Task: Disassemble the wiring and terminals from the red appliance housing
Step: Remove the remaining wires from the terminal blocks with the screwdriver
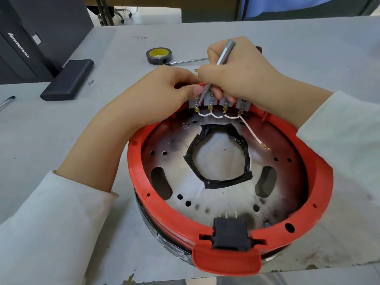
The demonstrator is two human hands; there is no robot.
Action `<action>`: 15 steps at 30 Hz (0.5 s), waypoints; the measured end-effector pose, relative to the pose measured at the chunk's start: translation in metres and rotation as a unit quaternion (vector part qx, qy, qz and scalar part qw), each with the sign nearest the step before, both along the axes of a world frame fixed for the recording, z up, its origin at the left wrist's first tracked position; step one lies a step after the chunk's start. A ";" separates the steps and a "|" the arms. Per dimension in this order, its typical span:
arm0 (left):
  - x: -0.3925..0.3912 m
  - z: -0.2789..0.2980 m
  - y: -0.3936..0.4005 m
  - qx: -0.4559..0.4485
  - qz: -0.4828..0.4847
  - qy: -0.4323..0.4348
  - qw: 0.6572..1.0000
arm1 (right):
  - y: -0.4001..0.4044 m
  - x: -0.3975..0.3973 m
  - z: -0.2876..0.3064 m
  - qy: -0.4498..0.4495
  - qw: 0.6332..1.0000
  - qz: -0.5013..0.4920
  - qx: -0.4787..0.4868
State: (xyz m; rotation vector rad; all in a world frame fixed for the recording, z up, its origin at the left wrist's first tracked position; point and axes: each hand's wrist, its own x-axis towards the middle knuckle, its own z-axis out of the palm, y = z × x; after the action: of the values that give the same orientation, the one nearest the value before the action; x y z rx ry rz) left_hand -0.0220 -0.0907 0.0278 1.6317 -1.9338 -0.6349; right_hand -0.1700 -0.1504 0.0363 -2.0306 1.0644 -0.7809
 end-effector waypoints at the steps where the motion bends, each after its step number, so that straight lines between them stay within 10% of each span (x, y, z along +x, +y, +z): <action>1: 0.000 0.000 0.000 -0.002 0.000 -0.001 1.000 | 0.000 0.000 0.000 -0.001 1.000 0.000 0.000; 15: 0.005 -0.002 -0.004 -0.005 0.015 -0.002 1.000 | -0.002 -0.001 -0.003 -0.057 0.998 0.000 -0.007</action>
State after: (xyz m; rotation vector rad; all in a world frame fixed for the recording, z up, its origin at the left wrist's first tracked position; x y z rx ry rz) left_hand -0.0171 -0.0945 0.0261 1.6542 -1.9090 -0.6105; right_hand -0.1711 -0.1521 0.0334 -1.9721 0.9979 -0.8961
